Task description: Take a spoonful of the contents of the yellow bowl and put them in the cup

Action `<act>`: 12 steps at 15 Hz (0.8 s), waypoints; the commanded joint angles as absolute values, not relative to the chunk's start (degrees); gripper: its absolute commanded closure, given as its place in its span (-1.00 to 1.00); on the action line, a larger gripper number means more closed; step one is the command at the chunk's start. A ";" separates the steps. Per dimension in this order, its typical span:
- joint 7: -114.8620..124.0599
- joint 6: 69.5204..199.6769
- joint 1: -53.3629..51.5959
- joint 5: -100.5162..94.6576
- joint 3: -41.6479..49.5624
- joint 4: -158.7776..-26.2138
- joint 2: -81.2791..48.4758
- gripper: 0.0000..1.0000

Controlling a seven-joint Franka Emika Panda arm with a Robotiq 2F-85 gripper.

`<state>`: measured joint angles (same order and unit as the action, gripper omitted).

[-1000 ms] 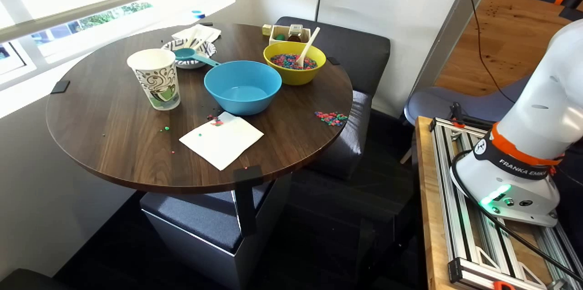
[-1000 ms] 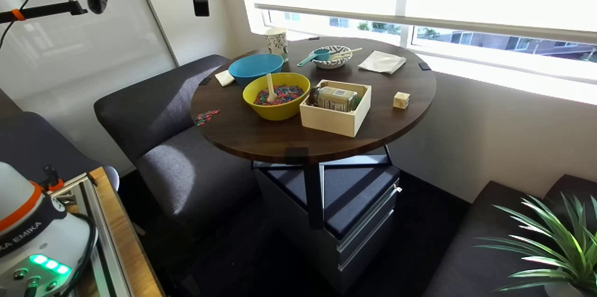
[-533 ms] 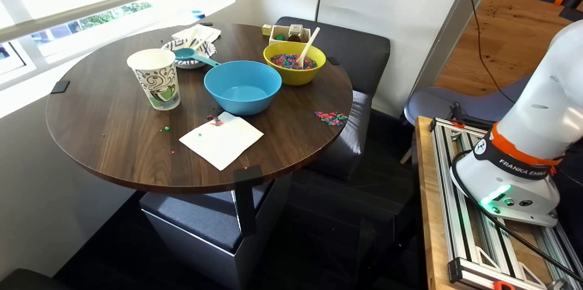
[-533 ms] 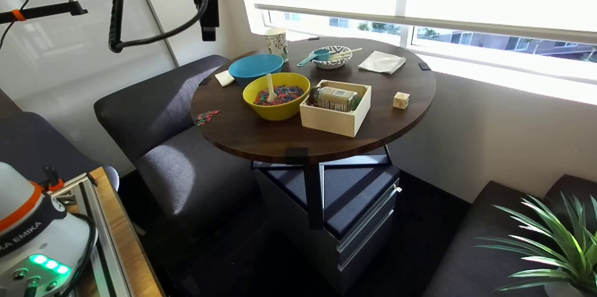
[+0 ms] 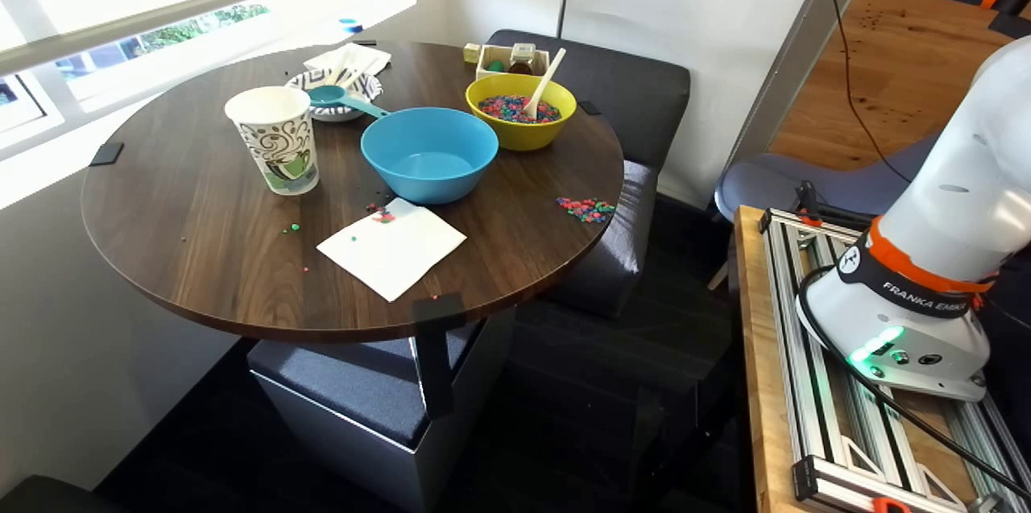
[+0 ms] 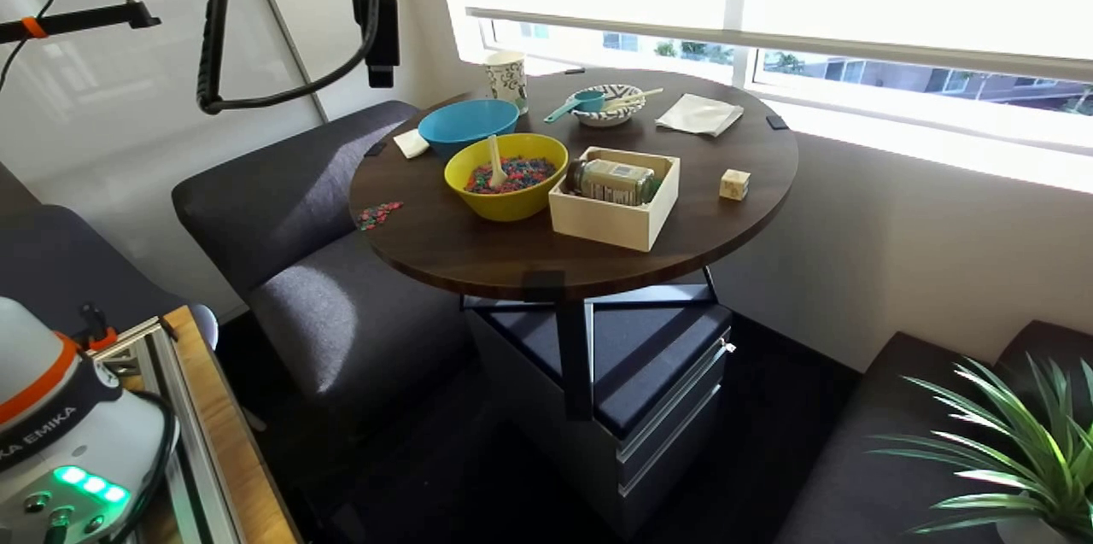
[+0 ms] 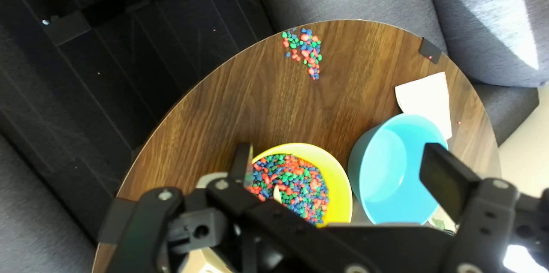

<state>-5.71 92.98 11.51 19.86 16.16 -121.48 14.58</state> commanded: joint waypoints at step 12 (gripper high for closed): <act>-6.29 95.97 13.09 25.56 16.95 -124.29 14.18 -1.00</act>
